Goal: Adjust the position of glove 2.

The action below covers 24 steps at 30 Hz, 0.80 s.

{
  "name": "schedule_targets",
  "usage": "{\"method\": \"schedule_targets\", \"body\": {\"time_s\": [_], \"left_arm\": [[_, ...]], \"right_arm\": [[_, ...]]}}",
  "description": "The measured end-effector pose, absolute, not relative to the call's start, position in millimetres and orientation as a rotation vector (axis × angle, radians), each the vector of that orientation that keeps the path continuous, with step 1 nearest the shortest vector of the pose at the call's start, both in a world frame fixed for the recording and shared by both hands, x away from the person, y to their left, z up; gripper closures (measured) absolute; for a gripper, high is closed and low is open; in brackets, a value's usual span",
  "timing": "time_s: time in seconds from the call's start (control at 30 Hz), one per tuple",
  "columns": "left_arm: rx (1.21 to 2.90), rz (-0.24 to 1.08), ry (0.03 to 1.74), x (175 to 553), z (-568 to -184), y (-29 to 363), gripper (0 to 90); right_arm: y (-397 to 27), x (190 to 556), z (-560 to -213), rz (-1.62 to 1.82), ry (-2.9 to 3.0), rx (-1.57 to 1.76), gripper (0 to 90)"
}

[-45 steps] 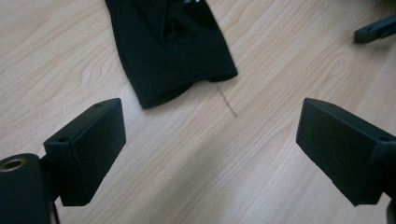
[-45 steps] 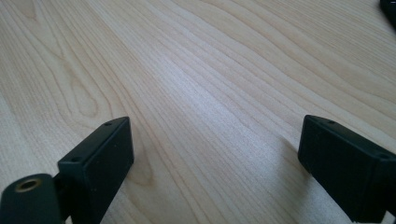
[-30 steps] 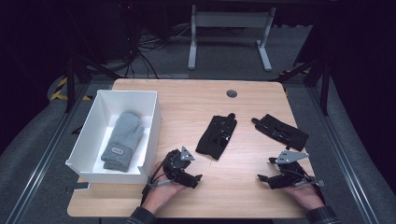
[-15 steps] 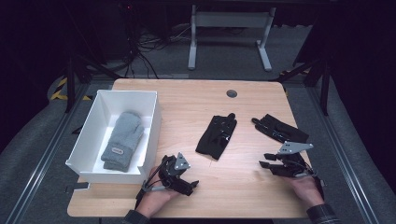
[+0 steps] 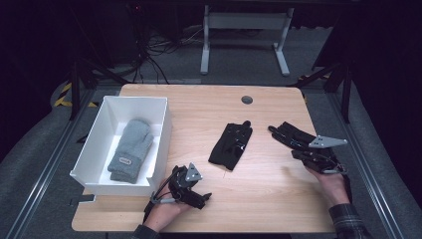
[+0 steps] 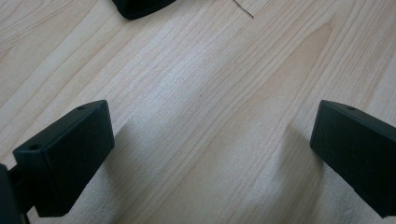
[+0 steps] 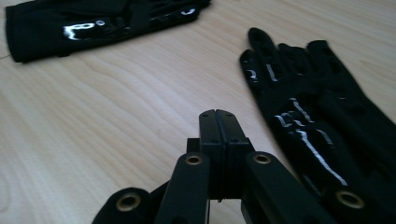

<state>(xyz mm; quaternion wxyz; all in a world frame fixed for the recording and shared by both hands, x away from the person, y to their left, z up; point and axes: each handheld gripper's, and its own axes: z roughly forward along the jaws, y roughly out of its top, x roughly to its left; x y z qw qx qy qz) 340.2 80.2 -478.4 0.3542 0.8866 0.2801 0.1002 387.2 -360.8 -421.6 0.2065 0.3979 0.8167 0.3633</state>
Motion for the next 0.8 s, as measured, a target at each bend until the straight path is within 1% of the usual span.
{"method": "schedule_targets", "body": {"time_s": [0.4, 0.8], "left_arm": [[2.295, 0.253, 0.707, 340.9, -478.6, 80.7, 0.0], [2.297, 0.247, 0.695, 341.4, -478.6, 81.4, 0.0]], "right_arm": [[-387.7, 408.2, -427.8, 0.948, 2.200, 1.204, 90.0], [-395.7, 423.1, -443.5, 0.844, 2.226, 1.253, 90.0]]}}
